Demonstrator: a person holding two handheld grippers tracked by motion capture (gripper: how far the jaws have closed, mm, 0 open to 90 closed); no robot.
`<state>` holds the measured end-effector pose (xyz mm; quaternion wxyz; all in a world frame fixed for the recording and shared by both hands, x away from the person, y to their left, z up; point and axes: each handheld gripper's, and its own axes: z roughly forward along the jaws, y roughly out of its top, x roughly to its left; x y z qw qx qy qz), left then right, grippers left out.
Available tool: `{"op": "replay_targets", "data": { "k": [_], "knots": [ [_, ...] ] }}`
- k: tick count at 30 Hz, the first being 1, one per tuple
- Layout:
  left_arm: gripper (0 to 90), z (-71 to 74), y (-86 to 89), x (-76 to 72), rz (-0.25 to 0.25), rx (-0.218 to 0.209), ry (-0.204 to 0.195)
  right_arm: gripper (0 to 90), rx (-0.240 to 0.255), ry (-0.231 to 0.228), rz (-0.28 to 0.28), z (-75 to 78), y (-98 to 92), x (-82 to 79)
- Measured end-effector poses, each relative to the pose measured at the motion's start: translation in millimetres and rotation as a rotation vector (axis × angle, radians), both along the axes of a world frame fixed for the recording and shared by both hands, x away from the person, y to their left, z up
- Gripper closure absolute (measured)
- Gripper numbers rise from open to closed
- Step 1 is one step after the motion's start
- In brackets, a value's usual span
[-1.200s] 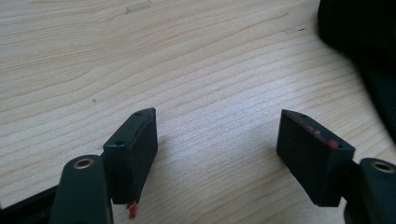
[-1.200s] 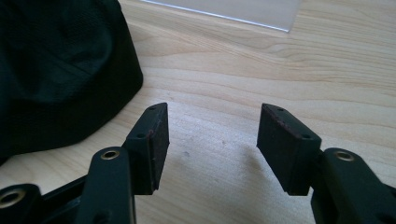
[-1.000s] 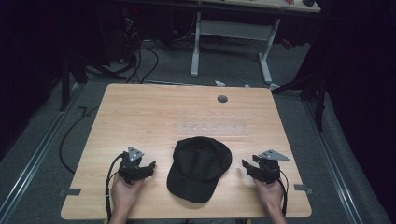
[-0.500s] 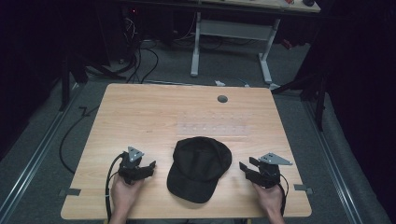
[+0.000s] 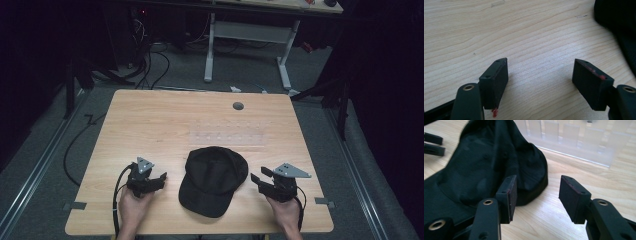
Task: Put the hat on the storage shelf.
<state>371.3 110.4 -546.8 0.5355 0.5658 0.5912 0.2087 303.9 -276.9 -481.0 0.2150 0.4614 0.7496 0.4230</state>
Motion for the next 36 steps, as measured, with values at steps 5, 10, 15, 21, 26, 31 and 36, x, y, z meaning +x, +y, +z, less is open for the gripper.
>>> {"op": "replay_targets", "data": {
  "k": [5,10,15,21,26,31,36],
  "knots": [
    [29.1,0.0,0.0,0.0,0.0,0.0,0.0,45.9,0.012,-0.015,0.026,3.7,8.4,1.2],
    [29.1,0.0,0.0,0.0,0.0,0.0,0.0,45.2,0.01,-0.015,0.05,6.0,19.0,5.9],
    [29.1,0.0,0.0,0.0,0.0,0.0,0.0,44.7,0.011,-0.012,0.071,8.4,28.8,11.5],
    [29.1,0.0,0.0,0.0,0.0,0.0,0.0,44.2,0.012,0.003,0.095,9.7,39.2,19.4],
    [29.2,0.0,0.0,0.0,0.0,0.0,0.0,43.9,0.003,0.007,0.102,9.0,47.0,26.6],
    [29.1,0.0,0.0,0.0,0.0,0.0,0.0,44.4,0.003,0.035,0.096,4.9,50.2,34.6],
    [29.1,0.0,0.0,0.0,0.0,0.0,0.0,45.0,0.005,0.051,0.093,1.8,51.5,39.3]
  ]
}}
